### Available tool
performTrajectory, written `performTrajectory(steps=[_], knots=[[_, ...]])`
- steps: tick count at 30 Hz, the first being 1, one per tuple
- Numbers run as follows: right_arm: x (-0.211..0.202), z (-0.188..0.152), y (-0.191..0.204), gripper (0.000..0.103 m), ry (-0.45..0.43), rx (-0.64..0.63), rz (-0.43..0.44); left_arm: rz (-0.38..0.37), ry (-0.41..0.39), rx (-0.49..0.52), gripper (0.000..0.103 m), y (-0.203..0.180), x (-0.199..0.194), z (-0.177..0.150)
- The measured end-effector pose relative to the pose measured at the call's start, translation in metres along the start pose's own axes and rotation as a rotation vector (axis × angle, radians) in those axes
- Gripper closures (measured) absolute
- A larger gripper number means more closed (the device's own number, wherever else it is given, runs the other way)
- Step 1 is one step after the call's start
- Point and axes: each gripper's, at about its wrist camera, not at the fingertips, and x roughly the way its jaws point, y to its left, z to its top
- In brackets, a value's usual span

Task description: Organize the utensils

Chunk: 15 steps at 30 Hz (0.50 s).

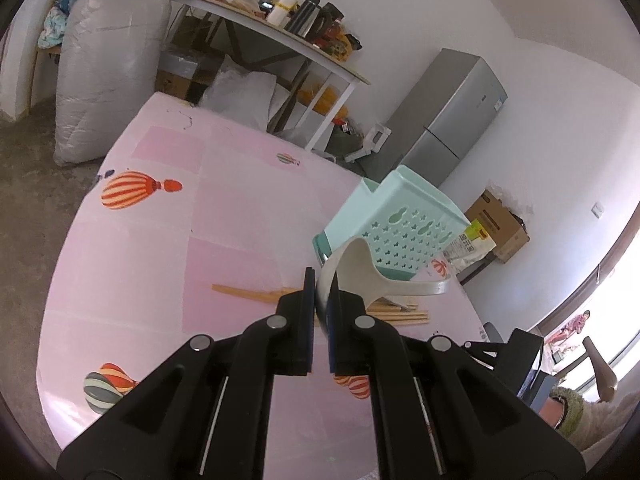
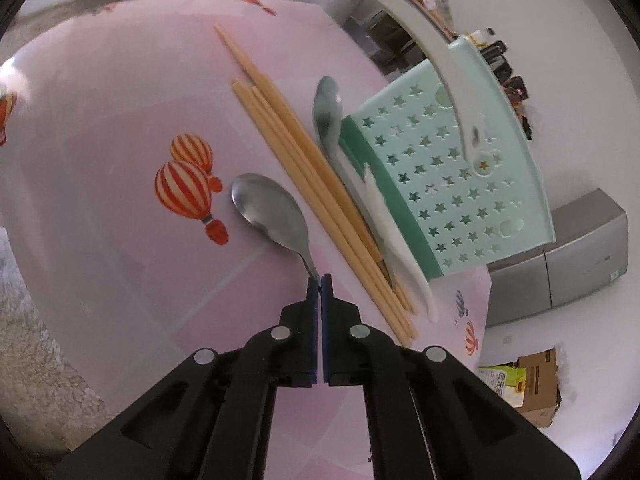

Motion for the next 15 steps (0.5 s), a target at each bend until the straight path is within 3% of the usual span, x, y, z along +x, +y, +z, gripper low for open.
performTrajectory(steps=[7,11,12,13,15], knots=[[-0.016,-0.005,-0.01,0.102,-0.037,0.103,0.026,0.018,-0.018,0.024,0.099,-0.002,-0.005,0.003],[-0.025,-0.005,-0.034,0.099,-0.097,0.165,0.195,0.044,-0.009,0.03,0.099,-0.001,-0.002,0.005],[-0.025,-0.005,-0.038,0.092,-0.11,0.166,0.244,0.049,-0.008,0.028,0.099,0.0,-0.002,0.005],[-0.024,-0.003,-0.046,0.076,-0.126,0.168,0.322,0.054,-0.007,0.023,0.099,0.001,-0.001,0.006],[-0.017,0.0,-0.057,0.056,-0.147,0.16,0.407,0.062,-0.009,0.013,0.099,0.004,-0.001,0.006]])
